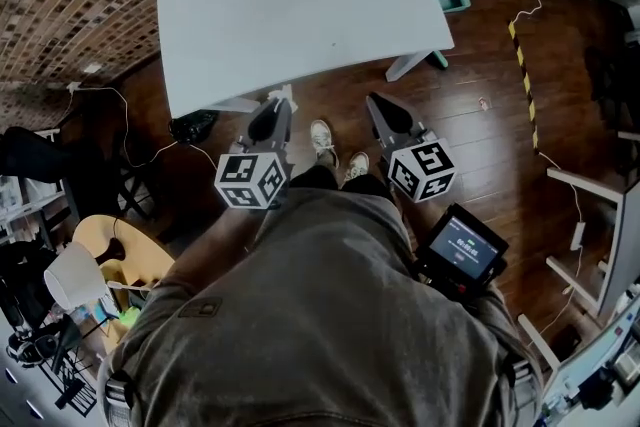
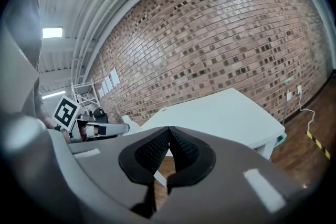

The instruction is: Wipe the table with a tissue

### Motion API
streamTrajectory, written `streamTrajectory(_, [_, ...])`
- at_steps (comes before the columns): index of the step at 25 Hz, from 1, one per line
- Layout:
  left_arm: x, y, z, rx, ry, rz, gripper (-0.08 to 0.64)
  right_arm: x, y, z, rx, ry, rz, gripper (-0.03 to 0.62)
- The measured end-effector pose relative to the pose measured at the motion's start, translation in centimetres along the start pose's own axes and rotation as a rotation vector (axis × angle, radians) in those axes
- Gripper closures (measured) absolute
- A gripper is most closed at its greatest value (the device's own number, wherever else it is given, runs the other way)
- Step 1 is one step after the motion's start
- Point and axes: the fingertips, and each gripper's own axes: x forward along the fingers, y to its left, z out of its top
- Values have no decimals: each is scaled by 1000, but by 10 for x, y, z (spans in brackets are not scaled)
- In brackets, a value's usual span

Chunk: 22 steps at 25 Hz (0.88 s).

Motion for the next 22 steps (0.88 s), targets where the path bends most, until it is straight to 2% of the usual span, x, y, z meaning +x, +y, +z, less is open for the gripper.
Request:
streamTrajectory(9, [44,20,25,-18,3,-96,528,30,-17,24,-37,29,-90,580])
streamTrajectory(13, [67,35,25,-38,31,-126,528,52,-27,30,-33,35,-120,580])
streamTrajectory(19, [89,43,16,-46,69,-134,528,73,-47,25,-15,56,-134,580])
streamTrajectory(22, [111,34,12,-53,87,-123,528,77,-73,30,-15,66,-124,580])
